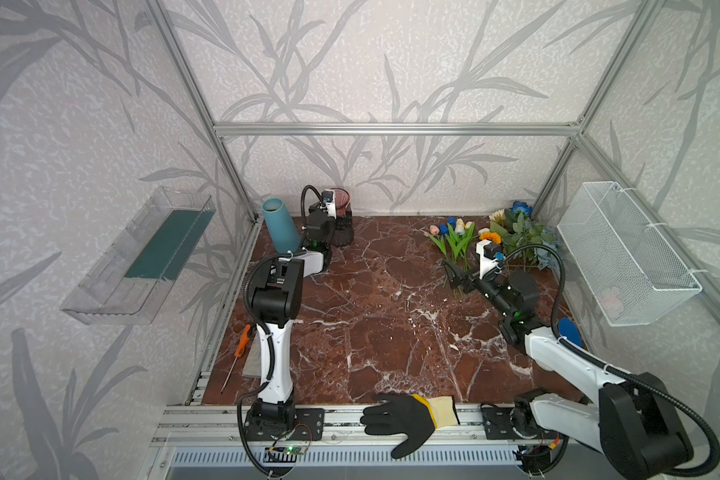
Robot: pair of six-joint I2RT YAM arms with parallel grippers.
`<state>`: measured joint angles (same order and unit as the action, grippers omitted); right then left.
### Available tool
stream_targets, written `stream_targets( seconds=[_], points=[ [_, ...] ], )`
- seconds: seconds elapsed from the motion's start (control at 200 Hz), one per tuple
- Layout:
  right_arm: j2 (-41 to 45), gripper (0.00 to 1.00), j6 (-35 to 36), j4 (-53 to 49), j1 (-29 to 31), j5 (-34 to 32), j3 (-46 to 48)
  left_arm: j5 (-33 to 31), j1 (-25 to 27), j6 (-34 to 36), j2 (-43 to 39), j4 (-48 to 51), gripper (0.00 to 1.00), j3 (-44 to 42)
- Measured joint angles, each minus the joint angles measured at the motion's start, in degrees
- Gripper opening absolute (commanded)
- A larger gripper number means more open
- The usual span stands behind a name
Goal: Arrange the flowers into the vase
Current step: 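Grasp the pink glass vase rim with the left gripper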
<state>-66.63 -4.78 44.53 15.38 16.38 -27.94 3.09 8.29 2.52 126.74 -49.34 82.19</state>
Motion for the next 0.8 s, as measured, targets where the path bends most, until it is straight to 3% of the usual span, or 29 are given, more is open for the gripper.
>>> stream_targets(
  seconds=[0.215,0.8],
  points=[
    [0.24,1.00,-0.28,1.42,0.00,0.09,0.92,0.17,-0.15,0.37,2.86,0.28,0.94,2.91],
    [2.14,1.00,-3.45,6.78,0.00,1.73,3.98,1.68,-0.17,0.26,3.56,-0.46,0.58,3.06]
  ],
)
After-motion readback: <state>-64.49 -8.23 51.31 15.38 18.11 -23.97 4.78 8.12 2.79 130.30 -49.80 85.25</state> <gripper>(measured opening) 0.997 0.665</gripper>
